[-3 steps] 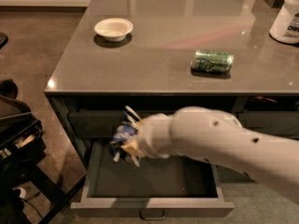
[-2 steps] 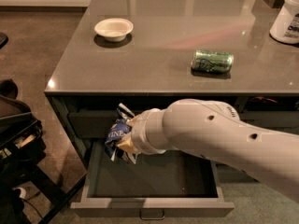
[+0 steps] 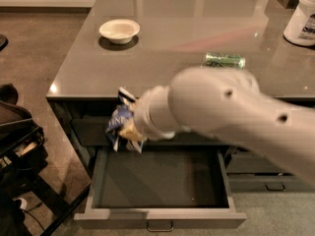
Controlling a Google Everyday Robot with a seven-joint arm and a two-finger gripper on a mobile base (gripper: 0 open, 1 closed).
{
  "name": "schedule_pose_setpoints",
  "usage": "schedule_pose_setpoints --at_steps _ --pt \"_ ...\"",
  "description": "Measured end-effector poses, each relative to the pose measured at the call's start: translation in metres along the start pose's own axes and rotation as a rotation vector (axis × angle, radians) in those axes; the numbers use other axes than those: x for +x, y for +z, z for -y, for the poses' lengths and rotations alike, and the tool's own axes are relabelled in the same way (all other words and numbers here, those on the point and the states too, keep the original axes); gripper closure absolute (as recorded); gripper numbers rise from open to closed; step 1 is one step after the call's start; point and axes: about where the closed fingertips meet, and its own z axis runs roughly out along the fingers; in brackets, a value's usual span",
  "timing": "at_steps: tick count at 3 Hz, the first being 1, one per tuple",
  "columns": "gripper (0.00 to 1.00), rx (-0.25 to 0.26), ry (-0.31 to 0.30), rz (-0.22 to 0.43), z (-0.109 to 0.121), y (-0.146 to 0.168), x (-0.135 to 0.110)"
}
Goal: Pick blue chip bag from middle drawer and place on counter
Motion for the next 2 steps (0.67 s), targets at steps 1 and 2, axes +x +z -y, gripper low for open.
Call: schedule_pose_setpoints --at_steps 1,2 --pt "1.0 0.02 -0.079 -0.032 0.028 -0.03 -0.054" --pt "1.0 0.035 -0.158 -0.109 0.073 -0.04 -0.078"
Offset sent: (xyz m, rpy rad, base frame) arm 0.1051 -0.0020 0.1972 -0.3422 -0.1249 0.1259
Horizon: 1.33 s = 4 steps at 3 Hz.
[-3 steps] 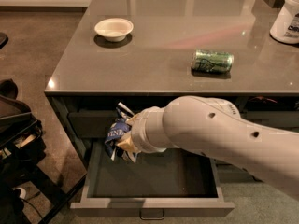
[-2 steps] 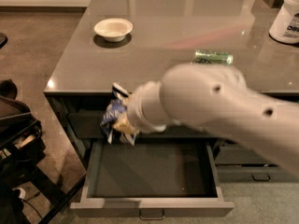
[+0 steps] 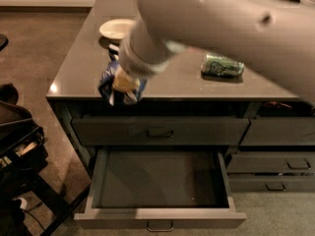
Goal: Pick blue chip bag from middle drawer and place on counter
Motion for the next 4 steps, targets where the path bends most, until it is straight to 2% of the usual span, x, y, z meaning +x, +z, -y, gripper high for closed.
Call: schedule_pose_setpoints --at_steps 1,2,3,4 --pt "1.0 0.006 -0.069 -0.021 0.054 -0.002 -0.011" --pt "1.0 0.055 -0.072 0.031 0.077 -0.027 -0.036" --pt "1.0 0.045 -0.082 -0.011 0.086 -0.022 -0.02" --pt "1.0 0.059 -0.077 -0.055 0.122 -0.012 0.019"
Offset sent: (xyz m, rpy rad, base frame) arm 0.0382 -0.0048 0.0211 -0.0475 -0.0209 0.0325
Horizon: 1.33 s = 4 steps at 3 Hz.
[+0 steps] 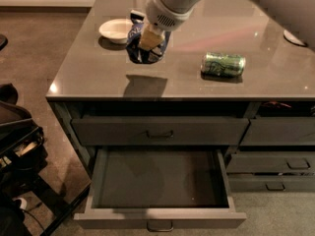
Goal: Pick blue chip bag from middle drawer and place on counter
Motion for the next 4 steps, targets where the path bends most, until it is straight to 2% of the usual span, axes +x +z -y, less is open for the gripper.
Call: schedule_pose_setpoints --at_steps 1,2,3,4 --pt "1.0 -0.011 0.039 -0.003 0.021 0.036 0.045" --pt "1.0 -0.012 0.097 0.053 0.026 0.077 0.077" --pt "0.81 -0.002 0.103 0.062 0.029 0.081 0.078" --pt "0.58 -0.003 0.102 0.062 0.029 0.08 0.077"
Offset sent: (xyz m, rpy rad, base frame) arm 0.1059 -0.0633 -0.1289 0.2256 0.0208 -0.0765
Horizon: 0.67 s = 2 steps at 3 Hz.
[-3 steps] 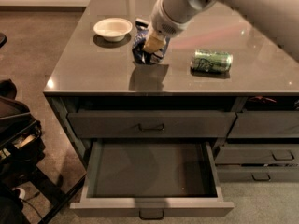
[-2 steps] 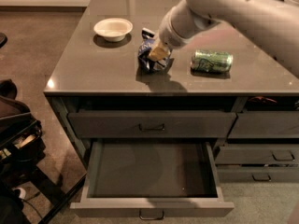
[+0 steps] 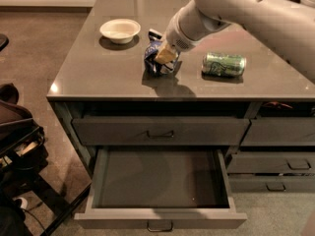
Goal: Pick blue chip bag from middle drawer and place on counter
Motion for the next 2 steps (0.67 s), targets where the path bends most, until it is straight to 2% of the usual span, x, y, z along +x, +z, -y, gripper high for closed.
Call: schedule_pose_setpoints --at_steps 2 --pt "0.12 0.0 0.0 0.0 0.0 0.0 -0.0001"
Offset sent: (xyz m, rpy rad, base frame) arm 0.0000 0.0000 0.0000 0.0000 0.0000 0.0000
